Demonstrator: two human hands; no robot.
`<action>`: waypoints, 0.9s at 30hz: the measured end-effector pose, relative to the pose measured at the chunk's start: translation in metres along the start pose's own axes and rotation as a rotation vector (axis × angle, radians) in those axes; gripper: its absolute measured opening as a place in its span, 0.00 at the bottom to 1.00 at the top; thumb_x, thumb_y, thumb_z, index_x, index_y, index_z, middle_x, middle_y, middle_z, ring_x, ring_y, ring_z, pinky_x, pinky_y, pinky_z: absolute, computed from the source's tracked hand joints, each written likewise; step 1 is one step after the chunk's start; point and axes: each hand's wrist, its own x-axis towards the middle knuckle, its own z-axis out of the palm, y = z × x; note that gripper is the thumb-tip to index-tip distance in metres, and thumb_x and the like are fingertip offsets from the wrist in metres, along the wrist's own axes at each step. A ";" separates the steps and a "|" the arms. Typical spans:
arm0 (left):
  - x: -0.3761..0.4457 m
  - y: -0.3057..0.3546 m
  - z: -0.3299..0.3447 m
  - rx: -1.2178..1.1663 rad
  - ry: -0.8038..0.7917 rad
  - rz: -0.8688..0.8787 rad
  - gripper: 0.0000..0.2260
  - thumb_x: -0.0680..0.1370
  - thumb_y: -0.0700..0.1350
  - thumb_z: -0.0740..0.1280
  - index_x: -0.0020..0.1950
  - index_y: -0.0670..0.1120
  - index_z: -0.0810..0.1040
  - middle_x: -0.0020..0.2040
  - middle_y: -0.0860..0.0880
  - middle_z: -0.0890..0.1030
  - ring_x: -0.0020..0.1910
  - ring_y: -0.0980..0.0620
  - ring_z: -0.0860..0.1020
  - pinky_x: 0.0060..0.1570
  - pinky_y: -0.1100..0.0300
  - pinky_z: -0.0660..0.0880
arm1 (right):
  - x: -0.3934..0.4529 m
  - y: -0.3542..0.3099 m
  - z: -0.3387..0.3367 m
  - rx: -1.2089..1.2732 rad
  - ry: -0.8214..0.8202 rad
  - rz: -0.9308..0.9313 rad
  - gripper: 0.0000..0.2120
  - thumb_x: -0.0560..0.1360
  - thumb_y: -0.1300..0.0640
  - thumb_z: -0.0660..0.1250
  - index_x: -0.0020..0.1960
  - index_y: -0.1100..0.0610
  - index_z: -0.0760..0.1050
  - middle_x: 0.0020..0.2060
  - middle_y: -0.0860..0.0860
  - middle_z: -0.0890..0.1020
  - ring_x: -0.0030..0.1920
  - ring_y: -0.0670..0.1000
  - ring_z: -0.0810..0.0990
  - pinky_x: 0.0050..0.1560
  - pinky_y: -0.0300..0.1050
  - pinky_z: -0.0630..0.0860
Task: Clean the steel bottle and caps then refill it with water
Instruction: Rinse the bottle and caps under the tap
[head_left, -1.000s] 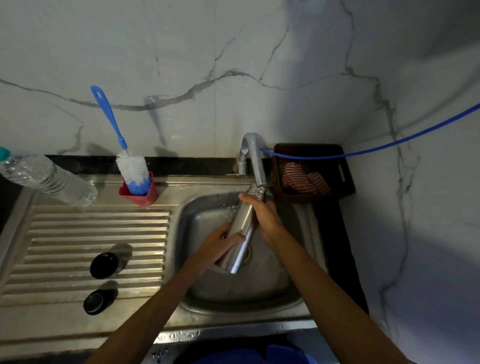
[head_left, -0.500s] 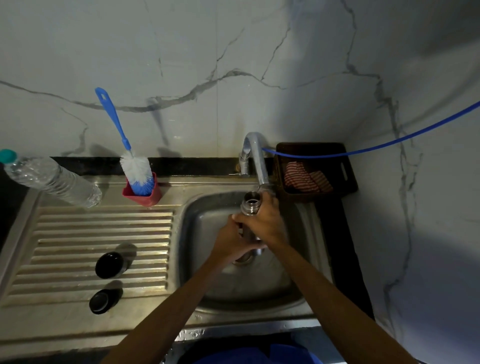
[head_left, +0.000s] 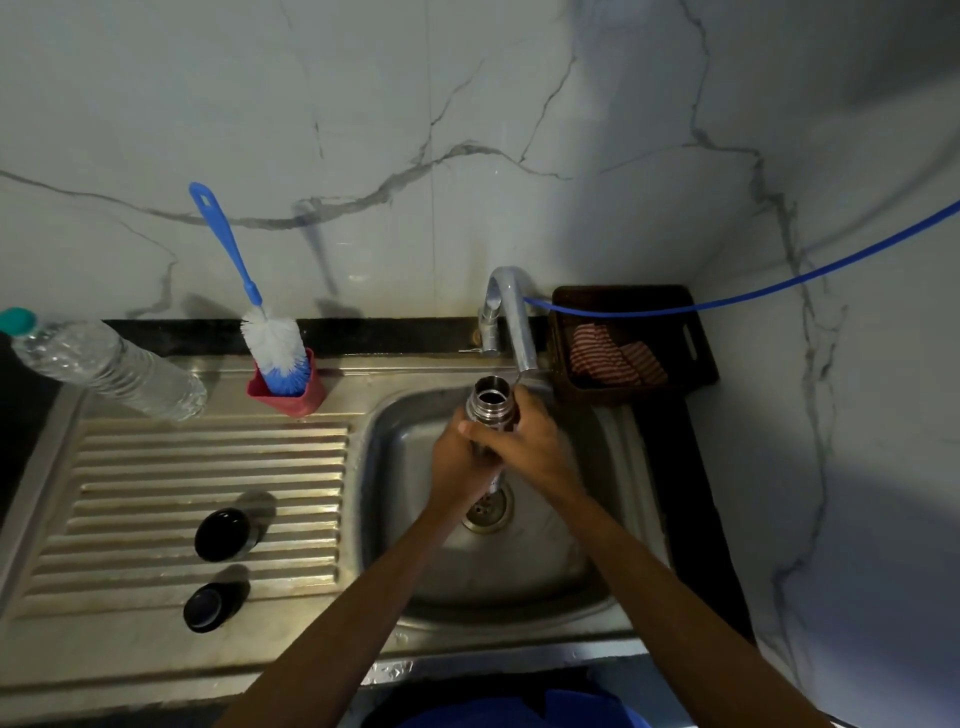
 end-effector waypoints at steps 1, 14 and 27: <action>0.002 -0.002 -0.006 0.024 -0.050 0.000 0.26 0.68 0.53 0.80 0.64 0.53 0.78 0.54 0.57 0.85 0.54 0.58 0.84 0.54 0.61 0.81 | 0.003 0.002 -0.007 0.035 -0.095 -0.003 0.34 0.67 0.47 0.81 0.69 0.49 0.72 0.63 0.49 0.80 0.63 0.51 0.79 0.63 0.50 0.77; 0.012 0.011 -0.018 0.054 -0.078 0.030 0.30 0.69 0.46 0.83 0.67 0.51 0.74 0.58 0.58 0.82 0.56 0.58 0.81 0.52 0.73 0.73 | 0.001 -0.006 -0.024 -0.032 -0.051 -0.095 0.41 0.63 0.55 0.84 0.71 0.45 0.69 0.64 0.46 0.80 0.64 0.48 0.78 0.60 0.46 0.76; 0.011 -0.013 -0.051 0.248 -0.171 -0.140 0.49 0.70 0.39 0.81 0.84 0.46 0.55 0.78 0.40 0.67 0.75 0.40 0.70 0.72 0.51 0.70 | -0.010 0.005 -0.027 -0.161 0.210 -0.192 0.22 0.71 0.50 0.78 0.62 0.43 0.76 0.49 0.42 0.82 0.50 0.41 0.81 0.52 0.38 0.77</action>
